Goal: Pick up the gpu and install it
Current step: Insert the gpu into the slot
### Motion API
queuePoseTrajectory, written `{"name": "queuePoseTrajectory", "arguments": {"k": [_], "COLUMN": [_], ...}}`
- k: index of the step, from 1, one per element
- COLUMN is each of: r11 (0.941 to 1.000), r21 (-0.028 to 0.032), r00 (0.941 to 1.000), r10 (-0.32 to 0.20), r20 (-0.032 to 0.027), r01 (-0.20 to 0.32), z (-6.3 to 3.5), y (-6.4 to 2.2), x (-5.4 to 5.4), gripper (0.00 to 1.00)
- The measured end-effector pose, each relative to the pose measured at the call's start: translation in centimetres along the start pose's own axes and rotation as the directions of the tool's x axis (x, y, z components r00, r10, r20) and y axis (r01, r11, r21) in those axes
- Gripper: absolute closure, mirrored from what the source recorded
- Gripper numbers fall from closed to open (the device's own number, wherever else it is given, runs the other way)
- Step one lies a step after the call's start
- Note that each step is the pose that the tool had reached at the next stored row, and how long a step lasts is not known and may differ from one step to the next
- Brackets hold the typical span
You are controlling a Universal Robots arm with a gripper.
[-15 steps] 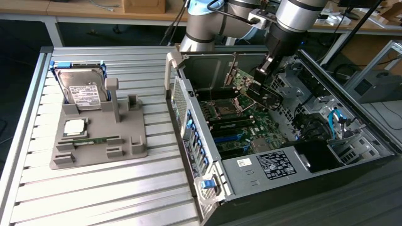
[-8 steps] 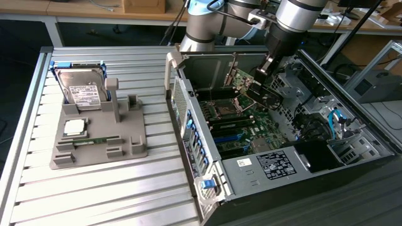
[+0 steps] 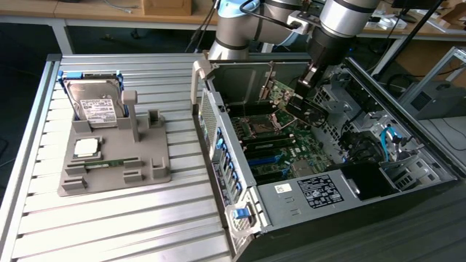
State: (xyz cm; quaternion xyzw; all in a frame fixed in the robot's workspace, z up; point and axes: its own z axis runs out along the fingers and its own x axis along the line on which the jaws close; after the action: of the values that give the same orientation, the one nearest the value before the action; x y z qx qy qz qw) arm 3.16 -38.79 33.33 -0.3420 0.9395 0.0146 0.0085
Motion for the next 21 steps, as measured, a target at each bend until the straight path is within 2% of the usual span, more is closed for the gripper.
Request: {"name": "queuePoseTrajectory", "arguments": {"k": [21], "r11": [0.9977], "r21": [-0.0018], "r00": [0.9977], "r10": [-0.068], "r20": [-0.0015], "r01": [0.068], "z": [0.06], "y": [0.0], "x": [0.0], "gripper": [0.73]}}
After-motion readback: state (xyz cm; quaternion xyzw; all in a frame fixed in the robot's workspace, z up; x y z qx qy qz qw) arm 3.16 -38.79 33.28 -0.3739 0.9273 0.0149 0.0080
